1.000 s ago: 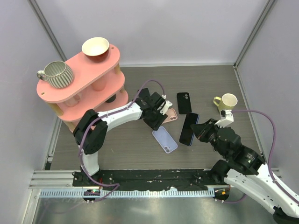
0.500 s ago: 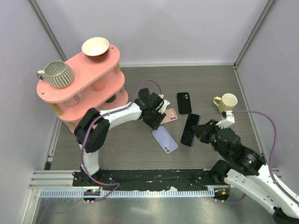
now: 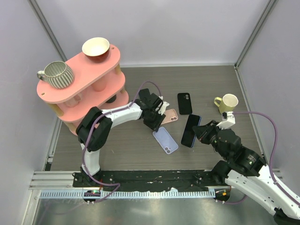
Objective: Put the phone into the phone case
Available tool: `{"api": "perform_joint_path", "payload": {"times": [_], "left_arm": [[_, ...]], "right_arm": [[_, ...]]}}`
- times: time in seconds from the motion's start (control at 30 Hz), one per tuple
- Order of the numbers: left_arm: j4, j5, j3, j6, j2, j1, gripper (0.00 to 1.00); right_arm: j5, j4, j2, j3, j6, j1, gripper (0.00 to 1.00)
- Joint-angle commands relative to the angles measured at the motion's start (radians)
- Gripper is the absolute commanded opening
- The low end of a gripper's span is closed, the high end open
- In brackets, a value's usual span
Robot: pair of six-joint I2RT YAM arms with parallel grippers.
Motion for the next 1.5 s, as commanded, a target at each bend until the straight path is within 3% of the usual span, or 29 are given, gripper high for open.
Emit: {"api": "perform_joint_path", "payload": {"times": [0.0,0.13,0.27,0.37,0.47,0.6,0.63,0.7,0.87,1.03,1.17,1.2,1.27,1.33,1.4,1.47], "left_arm": [[0.034,0.003,-0.016,-0.023,-0.001,-0.007,0.38],[0.024,-0.003,-0.046,-0.081,-0.021,-0.007,0.17],[0.033,0.052,-0.108,-0.135,-0.038,-0.008,0.13],[0.028,0.048,-0.155,-0.252,-0.061,-0.008,0.00],[0.011,-0.008,-0.227,-0.472,-0.117,-0.008,0.00],[0.147,-0.067,-0.492,-0.863,-0.345,-0.010,0.00],[0.162,-0.096,-0.534,-1.020,-0.384,-0.019,0.00],[0.169,-0.162,-0.629,-1.156,-0.491,-0.026,0.00],[0.104,-0.342,-0.720,-1.620,-0.616,-0.131,0.00],[0.090,-0.471,-0.773,-1.920,-0.636,-0.209,0.00],[0.133,-0.488,-0.711,-1.999,-0.583,-0.229,0.00],[0.125,-0.479,-0.688,-1.968,-0.573,-0.232,0.15],[0.057,-0.494,-0.615,-1.927,-0.567,-0.250,0.31],[-0.051,-0.562,-0.562,-1.926,-0.576,-0.293,0.61],[-0.169,-0.595,-0.521,-1.910,-0.602,-0.307,0.82],[-0.173,-0.688,-0.534,-1.819,-0.631,-0.307,0.83]], "right_arm": [[0.020,0.083,-0.004,0.011,0.027,-0.001,0.01],[0.010,0.083,-0.009,0.009,0.033,-0.001,0.01],[0.003,0.086,-0.009,0.009,0.035,-0.001,0.01],[0.003,0.084,-0.010,0.005,0.036,-0.001,0.01],[0.001,0.083,-0.015,0.002,0.039,-0.001,0.01],[0.000,0.092,-0.019,-0.014,0.053,-0.001,0.01],[-0.003,0.100,-0.019,-0.020,0.056,-0.001,0.01],[-0.019,0.118,-0.013,-0.034,0.065,-0.001,0.01],[-0.045,0.146,0.001,-0.051,0.079,-0.001,0.01],[-0.040,0.144,0.004,-0.063,0.094,-0.001,0.01],[-0.057,0.147,0.027,-0.080,0.143,-0.001,0.01],[-0.066,0.158,0.031,-0.090,0.151,-0.001,0.01],[-0.091,0.182,0.045,-0.100,0.169,-0.001,0.01],[-0.102,0.196,0.050,-0.112,0.182,-0.001,0.01],[-0.112,0.207,0.053,-0.123,0.194,-0.001,0.01],[-0.132,0.241,0.051,-0.140,0.223,-0.001,0.01]]}}
